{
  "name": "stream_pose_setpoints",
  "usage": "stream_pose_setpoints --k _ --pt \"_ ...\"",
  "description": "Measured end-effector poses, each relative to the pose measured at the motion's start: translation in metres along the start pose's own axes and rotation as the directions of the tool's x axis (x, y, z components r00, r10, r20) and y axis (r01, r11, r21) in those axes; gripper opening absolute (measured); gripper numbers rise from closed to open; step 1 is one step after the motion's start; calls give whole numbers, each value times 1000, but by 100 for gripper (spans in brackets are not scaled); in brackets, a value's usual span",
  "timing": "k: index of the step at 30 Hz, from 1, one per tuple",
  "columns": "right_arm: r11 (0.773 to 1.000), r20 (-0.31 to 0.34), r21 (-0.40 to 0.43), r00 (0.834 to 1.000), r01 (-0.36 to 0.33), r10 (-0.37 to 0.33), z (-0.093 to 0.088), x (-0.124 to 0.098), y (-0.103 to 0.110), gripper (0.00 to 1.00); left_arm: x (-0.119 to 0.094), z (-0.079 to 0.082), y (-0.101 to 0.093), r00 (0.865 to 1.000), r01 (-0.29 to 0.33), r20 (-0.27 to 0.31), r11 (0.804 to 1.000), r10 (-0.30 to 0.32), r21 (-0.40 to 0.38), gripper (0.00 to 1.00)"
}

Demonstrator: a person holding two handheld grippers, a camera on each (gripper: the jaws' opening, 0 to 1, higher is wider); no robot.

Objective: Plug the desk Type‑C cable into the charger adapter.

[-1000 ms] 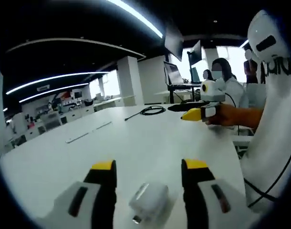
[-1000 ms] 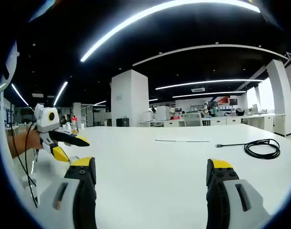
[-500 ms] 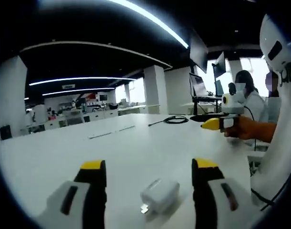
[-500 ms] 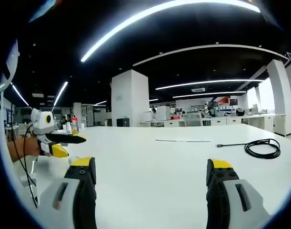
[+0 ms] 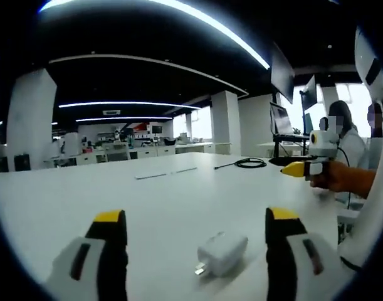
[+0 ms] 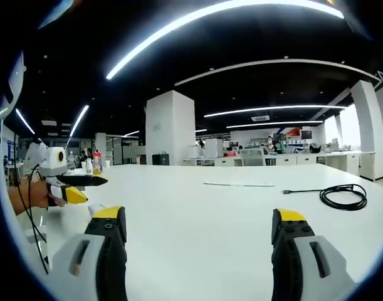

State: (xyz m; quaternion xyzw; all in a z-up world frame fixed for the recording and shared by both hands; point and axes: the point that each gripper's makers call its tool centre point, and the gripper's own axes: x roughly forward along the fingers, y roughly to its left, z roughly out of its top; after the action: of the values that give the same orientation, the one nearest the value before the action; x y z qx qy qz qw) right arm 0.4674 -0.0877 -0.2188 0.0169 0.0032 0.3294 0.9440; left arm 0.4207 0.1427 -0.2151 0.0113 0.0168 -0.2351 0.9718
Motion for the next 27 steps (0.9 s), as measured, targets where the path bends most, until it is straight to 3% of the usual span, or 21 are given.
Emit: stream_pose_setpoints --k 8,11,18,21,27 --pt "1000 -2 -4 1000 -4 4 0 1 4 98 -5 4 14 997 -64 39 997 65 -39 100" --pt "1000 -2 -4 1000 -3 3 0 1 4 98 -6 2 14 998 -46 36 997 48 -64 100" --pt "1000 -8 -4 1000 -8 8 -3 2 5 98 -7 5 16 997 -64 43 997 66 -42 100" --pt "1000 -14 -6 1000 -9 9 -5 2 6 98 -8 15 15 994 -50 93 998 54 -47 100" --pt "1000 -25 -12 1000 -6 6 -6 1 4 98 -9 14 15 995 -54 84 998 56 -21 100"
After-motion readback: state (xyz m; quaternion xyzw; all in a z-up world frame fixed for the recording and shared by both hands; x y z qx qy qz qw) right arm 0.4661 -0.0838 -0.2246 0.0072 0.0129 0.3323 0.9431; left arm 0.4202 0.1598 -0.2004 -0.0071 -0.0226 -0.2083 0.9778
